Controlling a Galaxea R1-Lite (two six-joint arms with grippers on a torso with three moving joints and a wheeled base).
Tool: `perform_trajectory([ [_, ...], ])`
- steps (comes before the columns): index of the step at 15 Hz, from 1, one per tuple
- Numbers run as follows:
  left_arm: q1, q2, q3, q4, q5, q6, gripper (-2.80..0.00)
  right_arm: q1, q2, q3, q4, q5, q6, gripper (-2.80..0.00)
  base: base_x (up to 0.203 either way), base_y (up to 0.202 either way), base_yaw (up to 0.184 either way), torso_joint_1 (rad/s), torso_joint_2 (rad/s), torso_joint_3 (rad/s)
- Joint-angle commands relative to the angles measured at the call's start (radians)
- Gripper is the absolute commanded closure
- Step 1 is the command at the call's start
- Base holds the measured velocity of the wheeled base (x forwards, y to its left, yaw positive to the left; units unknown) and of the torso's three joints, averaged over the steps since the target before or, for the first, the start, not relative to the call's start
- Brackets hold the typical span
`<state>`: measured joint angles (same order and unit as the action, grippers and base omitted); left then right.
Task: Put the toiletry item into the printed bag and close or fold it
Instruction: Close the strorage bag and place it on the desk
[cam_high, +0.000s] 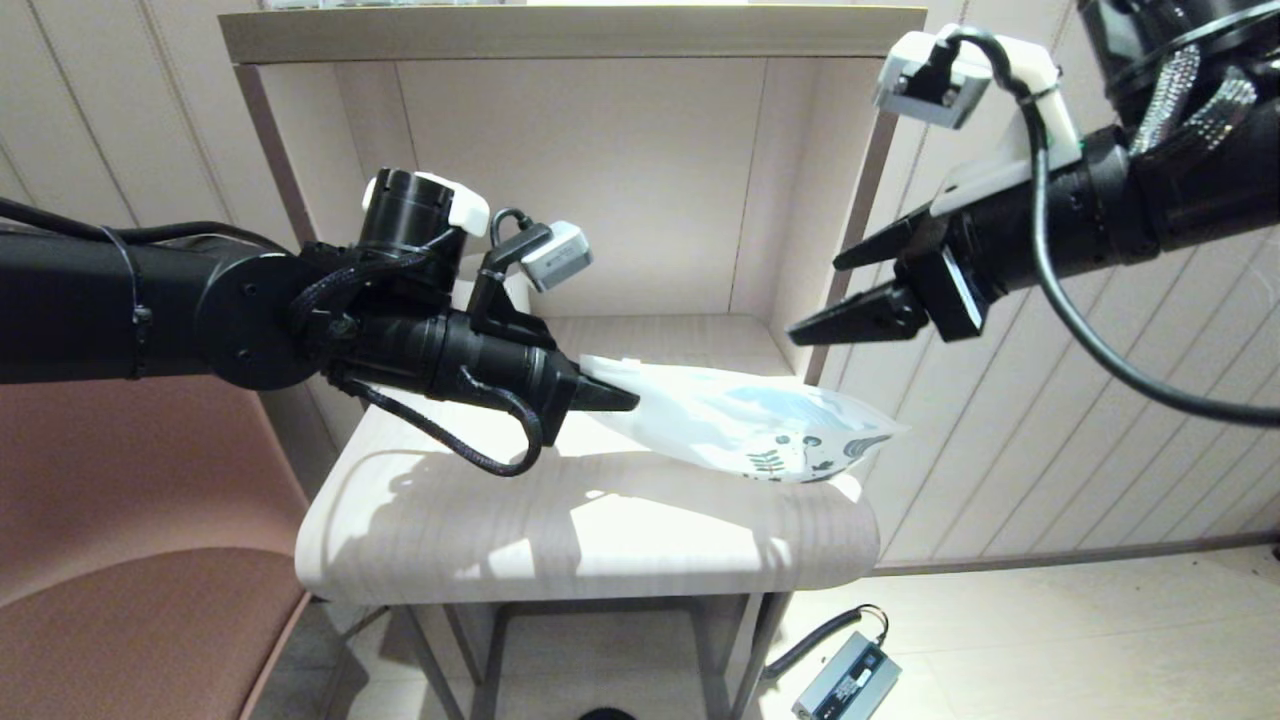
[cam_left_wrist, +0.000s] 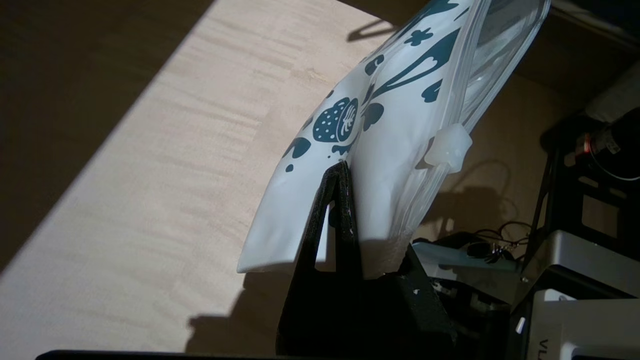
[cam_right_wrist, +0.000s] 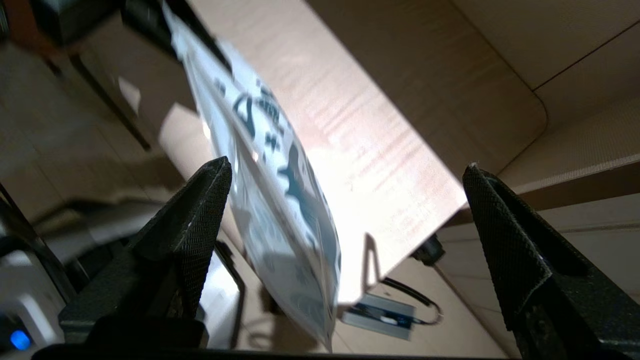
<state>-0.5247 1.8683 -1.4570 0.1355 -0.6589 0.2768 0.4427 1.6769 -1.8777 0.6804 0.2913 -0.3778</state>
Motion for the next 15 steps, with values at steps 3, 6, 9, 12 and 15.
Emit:
perform_trajectory([
  [3,0.003,-0.017,0.01,-0.01,-0.008,-0.05,0.0,0.039,0.043,0.118,-0.424,-0.04,0.504,-2.8,0.0,0.0,0.0,0.0,0.0,0.0],
  [6,0.003,-0.028,0.021,-0.043,-0.007,-0.057,0.0,0.078,0.026,0.193,-0.489,-0.061,0.486,-2.8,0.0,0.0,0.0,0.0,0.0,0.0],
  [9,0.004,-0.05,0.047,-0.045,-0.007,-0.057,0.0,0.116,0.011,0.199,-0.448,-0.061,0.45,-2.8,0.0,0.0,0.0,0.0,0.0,0.0],
  [12,0.009,-0.057,0.05,-0.065,-0.001,-0.066,0.0,0.12,0.011,0.192,-0.409,-0.061,0.441,-2.8,0.0,0.0,0.0,0.0,0.0,0.0],
  [15,0.009,-0.058,0.05,-0.081,0.002,-0.088,0.0,0.129,0.014,0.163,-0.352,-0.063,0.438,-2.8,0.0,0.0,0.0,0.0,0.0,0.0],
])
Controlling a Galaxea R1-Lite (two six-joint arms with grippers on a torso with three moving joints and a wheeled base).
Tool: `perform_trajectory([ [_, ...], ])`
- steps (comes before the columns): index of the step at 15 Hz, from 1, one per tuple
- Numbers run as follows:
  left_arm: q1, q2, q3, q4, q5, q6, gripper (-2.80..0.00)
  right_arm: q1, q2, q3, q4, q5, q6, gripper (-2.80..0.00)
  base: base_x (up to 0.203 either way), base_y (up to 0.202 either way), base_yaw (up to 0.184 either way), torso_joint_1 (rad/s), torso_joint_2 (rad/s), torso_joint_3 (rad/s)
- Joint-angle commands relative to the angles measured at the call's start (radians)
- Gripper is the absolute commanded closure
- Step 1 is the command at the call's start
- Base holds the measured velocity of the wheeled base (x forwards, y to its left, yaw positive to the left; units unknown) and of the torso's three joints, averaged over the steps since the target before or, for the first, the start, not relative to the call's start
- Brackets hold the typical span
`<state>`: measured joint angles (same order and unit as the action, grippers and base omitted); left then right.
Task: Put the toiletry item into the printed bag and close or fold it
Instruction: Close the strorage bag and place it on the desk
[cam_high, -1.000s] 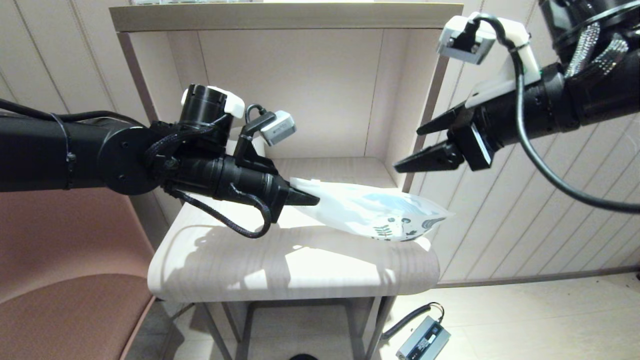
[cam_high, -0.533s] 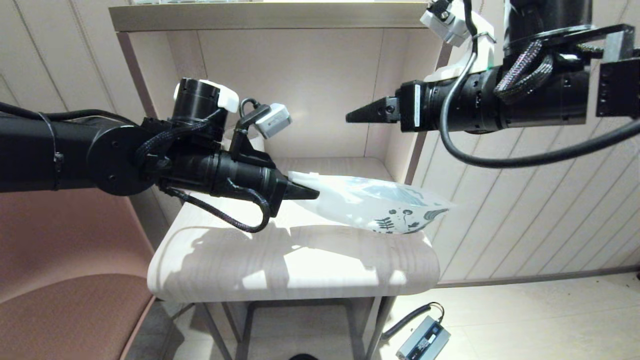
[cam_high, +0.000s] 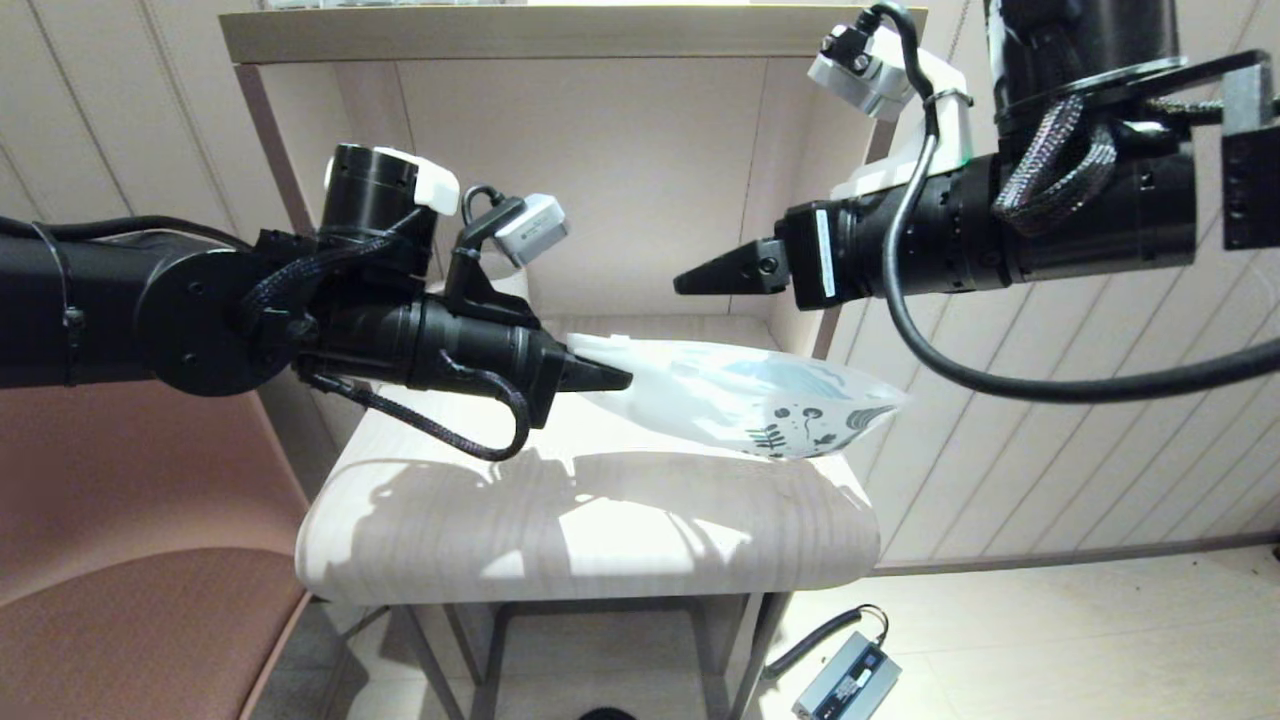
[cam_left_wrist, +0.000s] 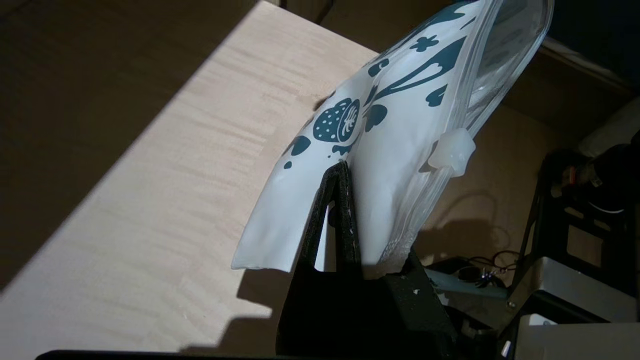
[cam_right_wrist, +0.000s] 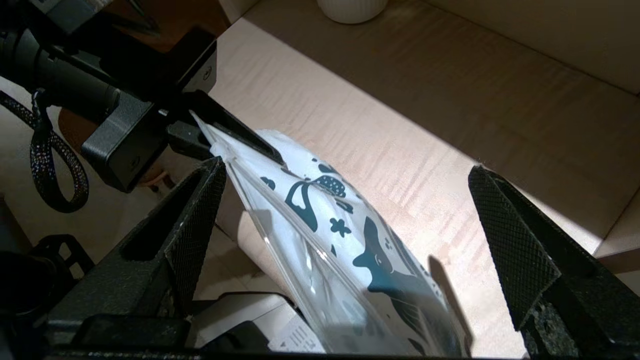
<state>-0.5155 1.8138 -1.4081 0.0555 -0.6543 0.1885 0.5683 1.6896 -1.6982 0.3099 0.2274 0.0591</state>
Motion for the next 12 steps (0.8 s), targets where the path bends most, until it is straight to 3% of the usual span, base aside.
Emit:
perform_trajectory([
  [1,0.0,-0.005,0.002,-0.002,-0.002,0.002,0.0,0.004,0.004,-0.031,0.04,0.001,0.001,-2.8,0.0,0.0,0.0,0.0,0.0,0.0],
  [12,-0.001,0.004,0.008,0.0,-0.002,0.002,0.0,0.051,0.025,-0.093,0.143,-0.004,-0.058,-2.8,0.0,0.0,0.0,0.0,0.0,0.0],
])
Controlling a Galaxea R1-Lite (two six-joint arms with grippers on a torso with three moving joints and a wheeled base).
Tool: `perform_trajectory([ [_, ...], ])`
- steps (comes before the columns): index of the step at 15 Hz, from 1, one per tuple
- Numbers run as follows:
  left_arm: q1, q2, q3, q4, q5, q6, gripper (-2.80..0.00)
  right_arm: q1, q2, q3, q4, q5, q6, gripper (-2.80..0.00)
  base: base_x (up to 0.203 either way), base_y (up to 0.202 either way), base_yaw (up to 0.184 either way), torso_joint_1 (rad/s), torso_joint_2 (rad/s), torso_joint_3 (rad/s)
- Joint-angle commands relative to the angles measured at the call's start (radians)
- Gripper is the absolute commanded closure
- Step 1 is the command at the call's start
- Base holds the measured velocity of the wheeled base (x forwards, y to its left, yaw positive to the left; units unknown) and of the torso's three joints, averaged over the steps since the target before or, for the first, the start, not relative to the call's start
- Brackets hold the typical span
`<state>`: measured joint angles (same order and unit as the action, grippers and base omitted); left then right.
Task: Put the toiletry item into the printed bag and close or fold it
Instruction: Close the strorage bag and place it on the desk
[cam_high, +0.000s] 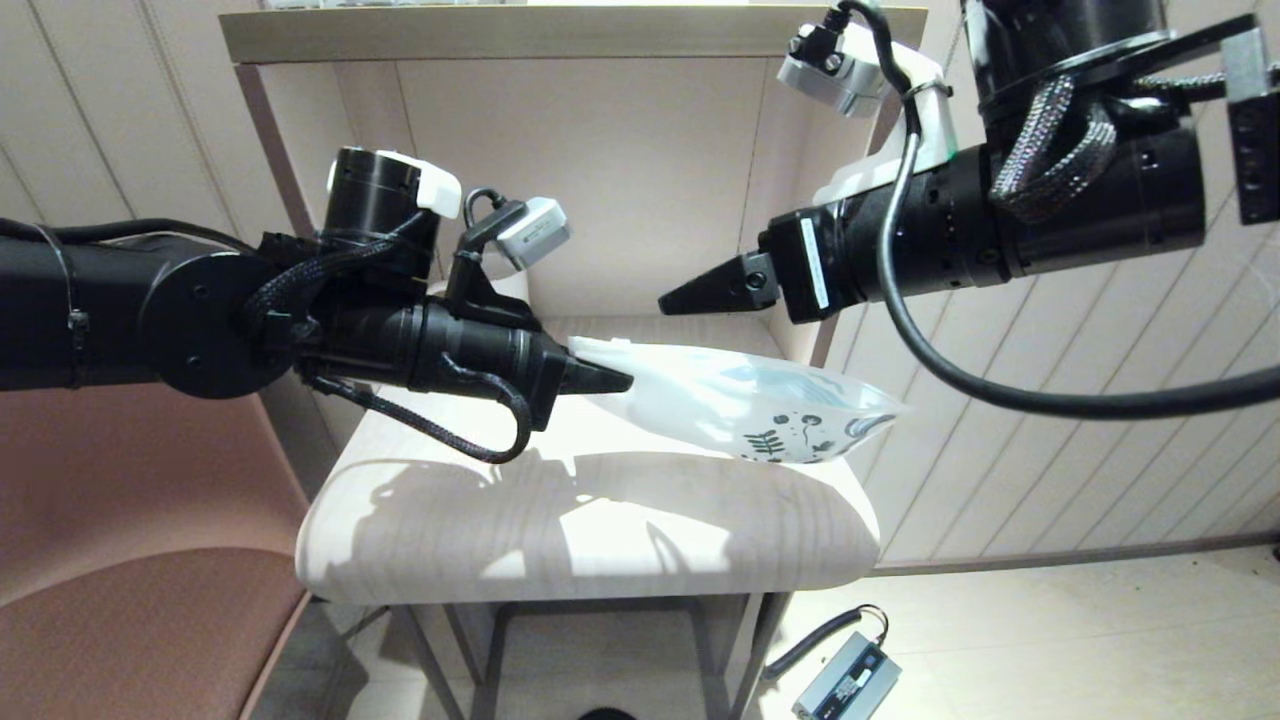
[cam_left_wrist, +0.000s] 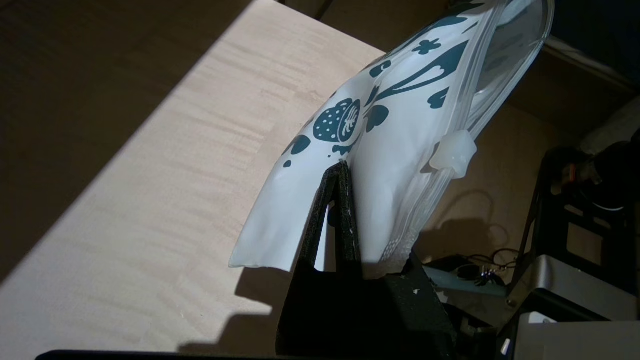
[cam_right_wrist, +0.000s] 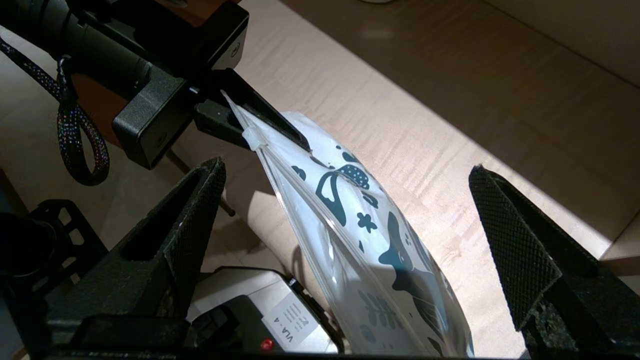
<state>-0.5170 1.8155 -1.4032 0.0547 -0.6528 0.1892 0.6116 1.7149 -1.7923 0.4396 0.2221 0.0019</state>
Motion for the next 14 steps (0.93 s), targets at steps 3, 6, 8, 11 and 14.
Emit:
perform_trajectory([
  [3,0.0,0.004,0.003,0.001,-0.004,0.001,0.0,0.017,-0.003,-0.004,0.033,0.0,-0.002,-2.8,0.0,0.0,0.0,0.0,0.0,0.0],
  [6,0.0,0.005,0.001,0.001,-0.005,0.001,0.0,0.017,-0.006,-0.002,0.032,0.002,-0.002,-2.8,0.0,0.0,0.0,0.0,0.0,0.0],
  [8,0.0,0.004,0.003,0.001,-0.005,0.001,0.0,0.025,-0.005,-0.001,0.029,0.003,-0.014,-2.8,0.0,0.0,0.0,0.0,0.0,0.0],
  [11,0.0,-0.004,0.006,0.001,-0.005,0.0,0.0,0.034,-0.005,-0.004,0.031,0.0,-0.011,0.0,0.0,0.0,0.0,0.0,0.0,0.0],
  [14,0.0,-0.009,0.007,0.001,-0.006,-0.002,0.0,0.037,0.0,-0.01,0.03,-0.001,-0.005,0.0,0.0,0.0,0.0,0.0,0.0,0.0],
])
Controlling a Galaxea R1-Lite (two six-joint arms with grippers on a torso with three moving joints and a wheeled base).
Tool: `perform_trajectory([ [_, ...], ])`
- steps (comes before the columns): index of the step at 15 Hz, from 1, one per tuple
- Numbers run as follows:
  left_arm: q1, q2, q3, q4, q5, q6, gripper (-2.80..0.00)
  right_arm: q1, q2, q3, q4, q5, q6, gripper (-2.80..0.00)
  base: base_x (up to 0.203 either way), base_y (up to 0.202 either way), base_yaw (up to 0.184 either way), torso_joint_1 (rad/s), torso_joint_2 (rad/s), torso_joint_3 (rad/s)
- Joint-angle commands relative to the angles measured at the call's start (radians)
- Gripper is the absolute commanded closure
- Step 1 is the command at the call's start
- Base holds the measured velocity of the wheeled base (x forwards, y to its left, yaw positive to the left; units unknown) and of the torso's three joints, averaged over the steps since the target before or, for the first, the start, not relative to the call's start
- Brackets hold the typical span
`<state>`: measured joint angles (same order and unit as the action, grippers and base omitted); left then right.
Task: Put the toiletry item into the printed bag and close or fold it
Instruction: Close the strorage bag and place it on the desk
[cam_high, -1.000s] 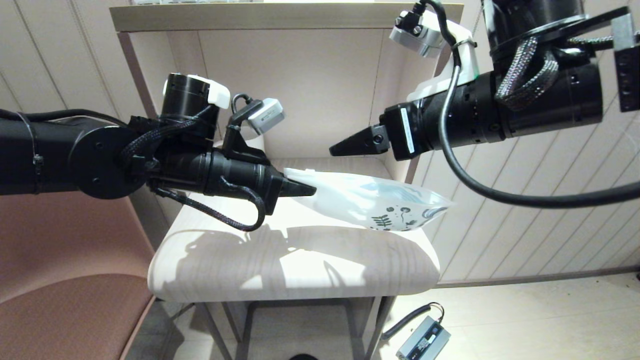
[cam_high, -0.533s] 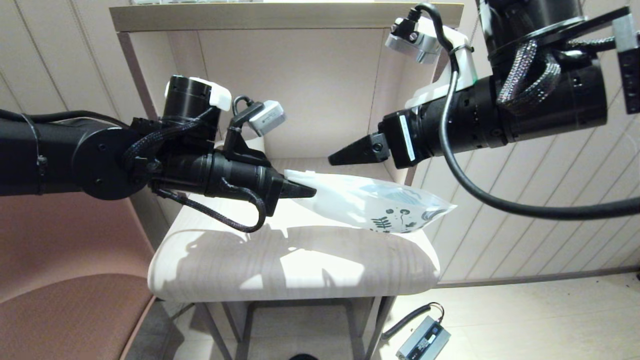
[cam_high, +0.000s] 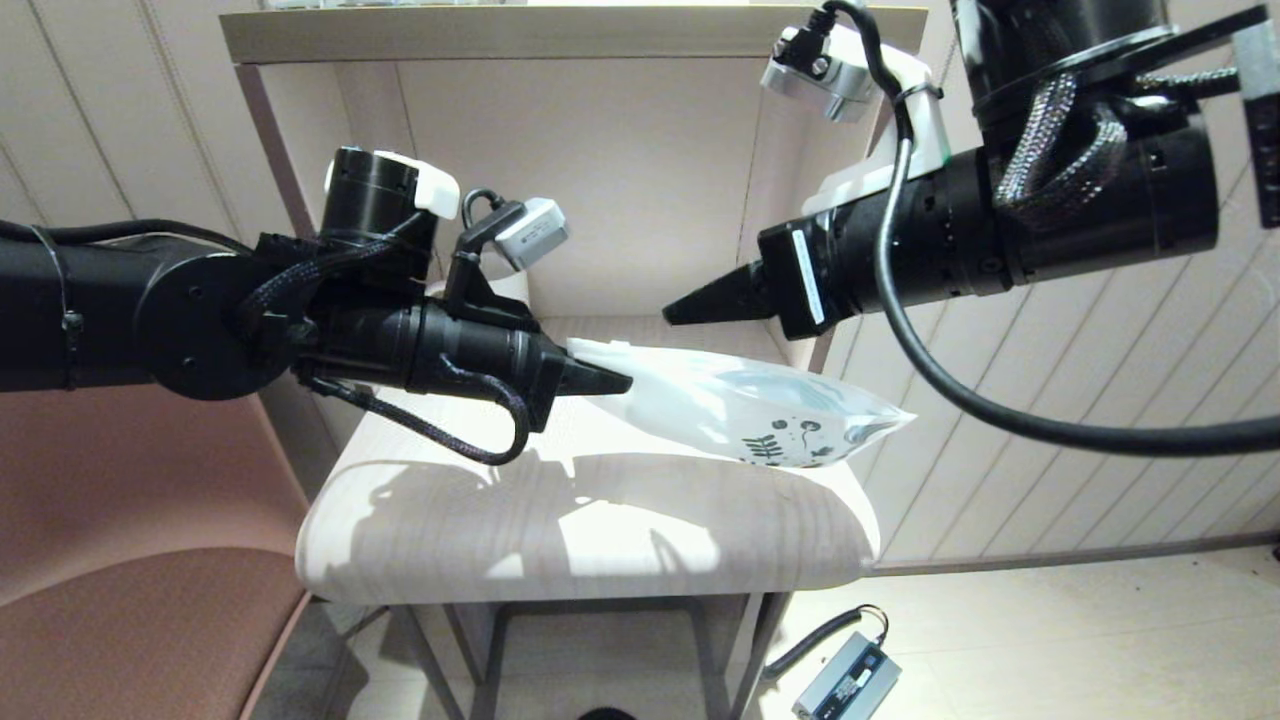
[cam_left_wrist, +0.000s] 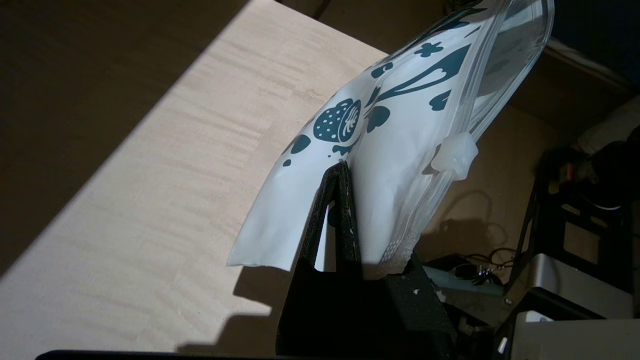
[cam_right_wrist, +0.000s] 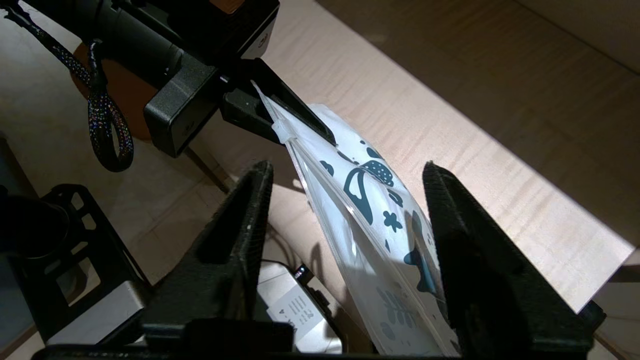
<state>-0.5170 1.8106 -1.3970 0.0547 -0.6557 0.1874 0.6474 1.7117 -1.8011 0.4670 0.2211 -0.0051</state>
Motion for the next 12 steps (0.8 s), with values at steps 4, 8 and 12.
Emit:
perform_trajectory([
  [4,0.0,-0.004,0.001,0.001,-0.004,0.001,0.0,0.001,0.001,0.009,-0.005,-0.032,-0.004,0.0,0.0,0.0,0.0,0.0,0.0,0.0],
  [8,0.0,-0.004,0.003,0.001,-0.007,0.001,0.0,0.014,0.003,0.011,0.0,-0.035,-0.009,0.0,0.0,0.0,0.0,0.0,0.0,0.0],
  [12,0.0,-0.004,0.001,0.001,-0.007,0.001,0.0,0.044,0.019,0.004,-0.001,-0.048,-0.021,-2.8,0.0,0.0,0.0,0.0,0.0,0.0],
])
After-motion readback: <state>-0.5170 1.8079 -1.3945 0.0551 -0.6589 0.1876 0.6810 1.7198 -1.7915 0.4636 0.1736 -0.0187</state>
